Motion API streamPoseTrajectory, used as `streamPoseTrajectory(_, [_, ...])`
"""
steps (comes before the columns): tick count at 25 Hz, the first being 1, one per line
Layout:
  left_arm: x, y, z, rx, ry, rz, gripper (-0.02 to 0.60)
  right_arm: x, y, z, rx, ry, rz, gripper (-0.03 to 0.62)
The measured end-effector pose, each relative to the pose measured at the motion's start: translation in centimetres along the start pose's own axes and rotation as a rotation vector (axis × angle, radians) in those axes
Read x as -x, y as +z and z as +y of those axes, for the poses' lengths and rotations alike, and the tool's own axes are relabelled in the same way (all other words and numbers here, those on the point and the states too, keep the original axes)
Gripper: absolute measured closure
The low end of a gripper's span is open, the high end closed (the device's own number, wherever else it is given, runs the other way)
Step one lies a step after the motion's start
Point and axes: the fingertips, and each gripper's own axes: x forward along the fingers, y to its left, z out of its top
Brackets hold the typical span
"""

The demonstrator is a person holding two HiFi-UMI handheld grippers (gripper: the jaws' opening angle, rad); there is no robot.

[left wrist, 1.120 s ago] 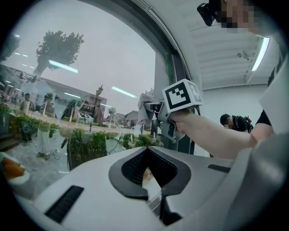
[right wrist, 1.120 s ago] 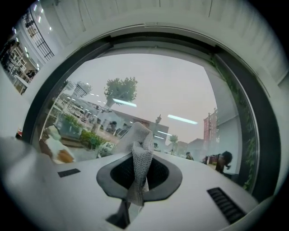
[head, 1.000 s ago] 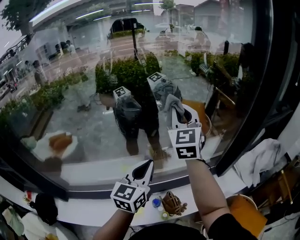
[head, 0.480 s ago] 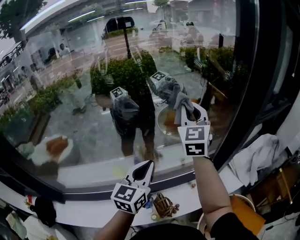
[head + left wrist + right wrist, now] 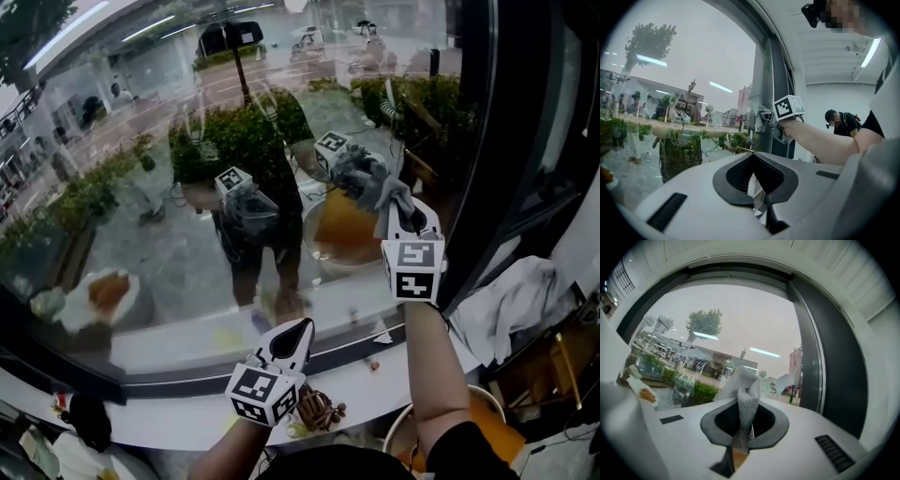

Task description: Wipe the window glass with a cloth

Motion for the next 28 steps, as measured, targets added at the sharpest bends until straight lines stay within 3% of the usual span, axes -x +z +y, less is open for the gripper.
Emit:
streamPoseTrajectory(16, [-0.6,-0.3,-0.5,-0.002,0.000,0.029,0.574,-0.3,-0.7,-1.2,0.008,-0.010,0.006,0.554])
streamPoseTrajectory(28, [3.6,-0.9,-0.5,0.022,0.087,0.042,0.574,1.2,-0.8,-0.1,-0.014,0.040,-0.016,0.553])
